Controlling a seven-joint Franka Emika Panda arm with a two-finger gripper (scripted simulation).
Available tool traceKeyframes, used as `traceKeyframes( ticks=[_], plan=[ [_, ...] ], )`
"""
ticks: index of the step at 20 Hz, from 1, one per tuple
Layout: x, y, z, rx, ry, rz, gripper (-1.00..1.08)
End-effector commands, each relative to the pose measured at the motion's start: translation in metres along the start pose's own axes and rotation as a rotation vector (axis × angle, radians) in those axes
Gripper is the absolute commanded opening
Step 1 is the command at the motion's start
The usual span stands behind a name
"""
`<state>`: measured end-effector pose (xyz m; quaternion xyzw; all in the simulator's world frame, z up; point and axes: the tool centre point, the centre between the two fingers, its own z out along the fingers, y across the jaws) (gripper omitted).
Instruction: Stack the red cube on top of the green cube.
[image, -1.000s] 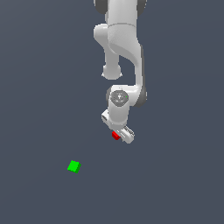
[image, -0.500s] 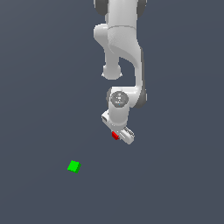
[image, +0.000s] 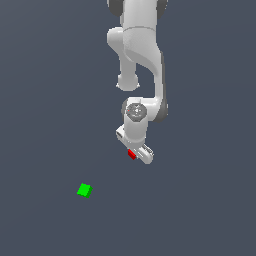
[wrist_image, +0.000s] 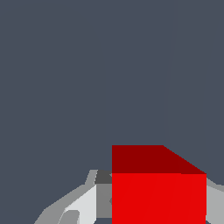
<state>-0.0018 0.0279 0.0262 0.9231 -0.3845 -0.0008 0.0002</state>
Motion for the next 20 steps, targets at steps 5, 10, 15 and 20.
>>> traceKeyframes(
  ticks=[5, 10, 15, 20],
  plan=[
    [0.0, 0.0, -0.031, 0.001, 0.001, 0.0, -1.0],
    [0.0, 0.001, -0.066, 0.001, 0.001, 0.001, -1.0],
    [0.0, 0.001, -0.088, 0.001, 0.001, 0.001, -1.0],
    [0.001, 0.0, -0.092, 0.002, 0.002, 0.001, -1.0]
  ],
)
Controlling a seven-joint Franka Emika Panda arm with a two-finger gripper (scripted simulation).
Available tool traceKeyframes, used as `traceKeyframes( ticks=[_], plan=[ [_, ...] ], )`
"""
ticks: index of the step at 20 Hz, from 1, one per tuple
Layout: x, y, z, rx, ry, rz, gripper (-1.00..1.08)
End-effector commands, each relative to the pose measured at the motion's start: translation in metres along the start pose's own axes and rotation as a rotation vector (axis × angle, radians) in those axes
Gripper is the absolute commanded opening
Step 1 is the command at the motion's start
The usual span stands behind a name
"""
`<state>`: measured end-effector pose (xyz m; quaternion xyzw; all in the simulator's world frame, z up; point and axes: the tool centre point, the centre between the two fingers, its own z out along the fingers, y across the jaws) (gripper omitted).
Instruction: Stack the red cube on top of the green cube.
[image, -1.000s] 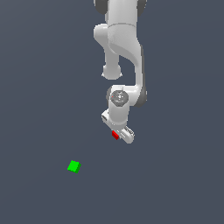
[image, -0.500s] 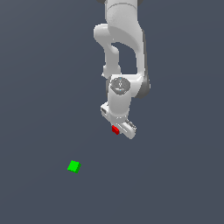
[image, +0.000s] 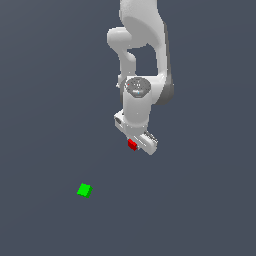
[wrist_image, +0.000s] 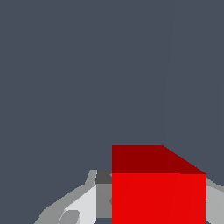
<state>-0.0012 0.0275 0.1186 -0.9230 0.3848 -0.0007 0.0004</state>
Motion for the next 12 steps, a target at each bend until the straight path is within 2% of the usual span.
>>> traceKeyframes(
  ticks=[1, 6, 12],
  plan=[
    [0.0, 0.0, 0.0, -0.001, -0.001, 0.0, -1.0],
    [0.009, 0.001, 0.002, -0.001, -0.001, 0.0, -1.0],
    [0.036, 0.004, 0.008, -0.001, -0.001, 0.0, -1.0]
  ],
)
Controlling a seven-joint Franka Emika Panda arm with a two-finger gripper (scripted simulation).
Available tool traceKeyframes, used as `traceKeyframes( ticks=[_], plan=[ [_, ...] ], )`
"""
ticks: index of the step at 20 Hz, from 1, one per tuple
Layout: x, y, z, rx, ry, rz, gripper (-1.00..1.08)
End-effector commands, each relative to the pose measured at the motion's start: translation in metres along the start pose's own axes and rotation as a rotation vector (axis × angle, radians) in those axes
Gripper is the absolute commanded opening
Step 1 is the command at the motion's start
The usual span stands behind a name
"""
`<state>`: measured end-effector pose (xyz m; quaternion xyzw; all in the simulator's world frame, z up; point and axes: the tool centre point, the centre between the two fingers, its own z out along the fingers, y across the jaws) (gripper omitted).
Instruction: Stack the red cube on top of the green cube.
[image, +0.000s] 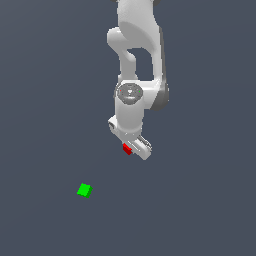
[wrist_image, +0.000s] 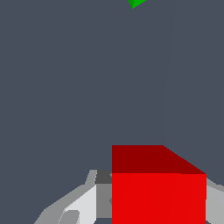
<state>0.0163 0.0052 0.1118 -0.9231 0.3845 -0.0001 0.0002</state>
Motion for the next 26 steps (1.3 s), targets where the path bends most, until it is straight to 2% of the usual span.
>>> traceKeyframes(
  ticks=[1, 15, 26],
  plan=[
    [0.014, 0.002, 0.003, 0.0, 0.0, 0.0, -1.0],
    [0.112, 0.012, 0.024, 0.0, 0.0, 0.0, -1.0],
    [0.171, 0.017, 0.036, 0.0, 0.0, 0.0, -1.0]
  ],
)
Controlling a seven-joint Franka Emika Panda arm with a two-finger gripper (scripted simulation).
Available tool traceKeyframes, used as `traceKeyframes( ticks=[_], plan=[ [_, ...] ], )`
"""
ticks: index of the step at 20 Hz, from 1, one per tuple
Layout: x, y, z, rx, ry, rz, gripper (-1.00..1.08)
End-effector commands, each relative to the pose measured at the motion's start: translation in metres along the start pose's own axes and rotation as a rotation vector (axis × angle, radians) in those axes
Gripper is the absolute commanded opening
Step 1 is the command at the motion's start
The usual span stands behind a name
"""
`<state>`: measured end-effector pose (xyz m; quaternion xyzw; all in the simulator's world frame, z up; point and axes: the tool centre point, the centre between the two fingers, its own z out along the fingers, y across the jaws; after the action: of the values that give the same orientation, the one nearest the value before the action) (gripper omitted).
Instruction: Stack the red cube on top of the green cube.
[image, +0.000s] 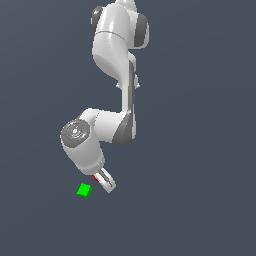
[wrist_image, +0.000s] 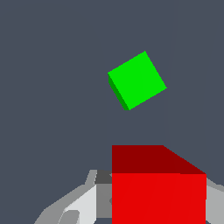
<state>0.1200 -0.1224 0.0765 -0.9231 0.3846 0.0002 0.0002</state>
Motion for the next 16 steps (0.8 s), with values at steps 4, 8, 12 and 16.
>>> traceKeyframes(
  ticks=[4, 8, 12, 16],
  plan=[
    [0.024, 0.001, 0.005, 0.0, 0.0, -0.001, -1.0],
    [0.038, 0.002, 0.008, 0.0, 0.0, -0.001, -1.0],
    [0.05, 0.003, 0.01, 0.0, 0.0, -0.001, -1.0],
    [0.059, 0.003, 0.012, 0.0, 0.0, 0.0, -1.0]
  ],
)
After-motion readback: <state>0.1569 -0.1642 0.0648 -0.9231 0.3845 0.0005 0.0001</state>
